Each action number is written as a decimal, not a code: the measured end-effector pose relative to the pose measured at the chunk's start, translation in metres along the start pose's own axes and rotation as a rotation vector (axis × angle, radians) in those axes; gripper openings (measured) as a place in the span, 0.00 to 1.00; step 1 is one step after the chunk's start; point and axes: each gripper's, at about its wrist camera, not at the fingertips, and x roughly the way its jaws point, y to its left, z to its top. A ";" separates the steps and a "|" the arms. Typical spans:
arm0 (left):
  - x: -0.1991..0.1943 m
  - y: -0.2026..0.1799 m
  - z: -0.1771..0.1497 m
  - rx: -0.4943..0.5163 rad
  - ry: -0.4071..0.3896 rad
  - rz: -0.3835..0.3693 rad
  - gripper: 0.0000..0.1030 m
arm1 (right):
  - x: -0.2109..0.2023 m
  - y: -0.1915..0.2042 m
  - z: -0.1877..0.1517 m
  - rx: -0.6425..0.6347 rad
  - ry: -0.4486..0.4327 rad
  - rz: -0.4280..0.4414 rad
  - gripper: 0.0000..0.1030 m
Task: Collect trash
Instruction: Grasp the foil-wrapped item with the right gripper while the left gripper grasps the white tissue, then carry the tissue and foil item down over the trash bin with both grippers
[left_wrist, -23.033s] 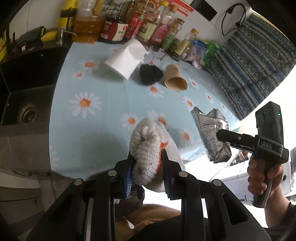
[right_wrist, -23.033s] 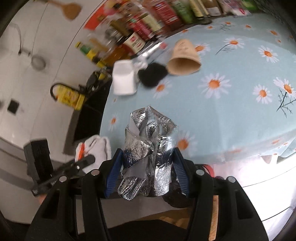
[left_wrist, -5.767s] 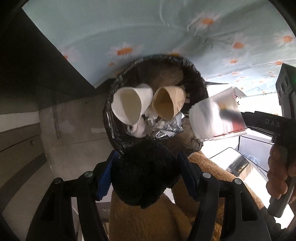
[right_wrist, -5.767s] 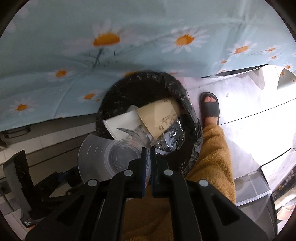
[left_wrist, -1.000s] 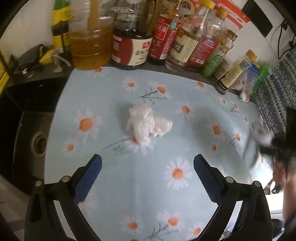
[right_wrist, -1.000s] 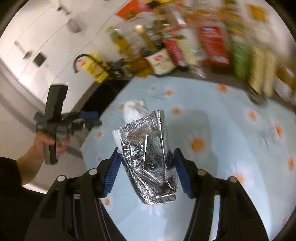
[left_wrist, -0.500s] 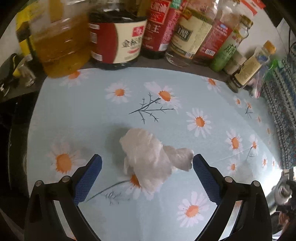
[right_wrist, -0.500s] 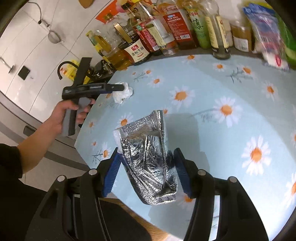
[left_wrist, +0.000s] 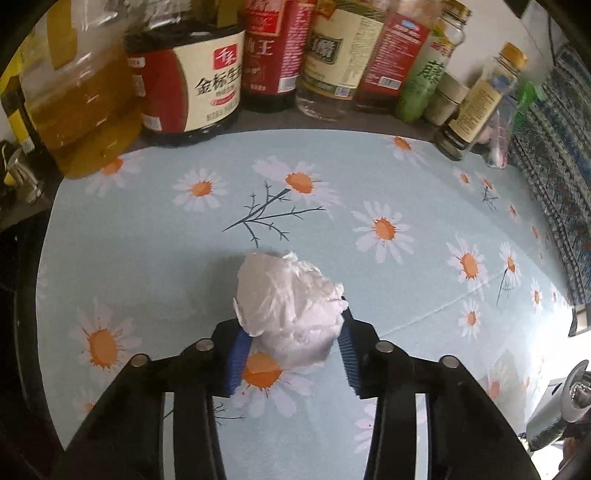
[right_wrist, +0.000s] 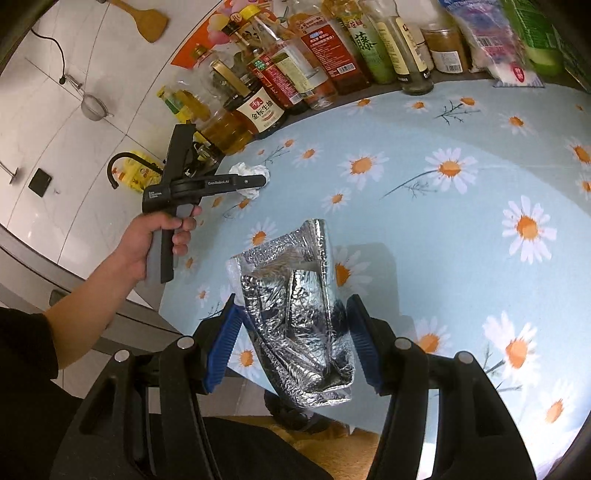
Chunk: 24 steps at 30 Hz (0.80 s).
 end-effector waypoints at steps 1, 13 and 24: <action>-0.001 0.000 -0.001 0.004 -0.006 -0.002 0.37 | 0.000 0.001 -0.001 0.003 0.000 -0.002 0.56; -0.040 -0.008 -0.013 0.042 -0.095 -0.018 0.35 | 0.013 0.008 -0.013 0.071 -0.026 -0.020 0.56; -0.115 -0.011 -0.066 0.080 -0.157 -0.061 0.35 | 0.029 0.033 -0.016 0.073 -0.035 -0.012 0.56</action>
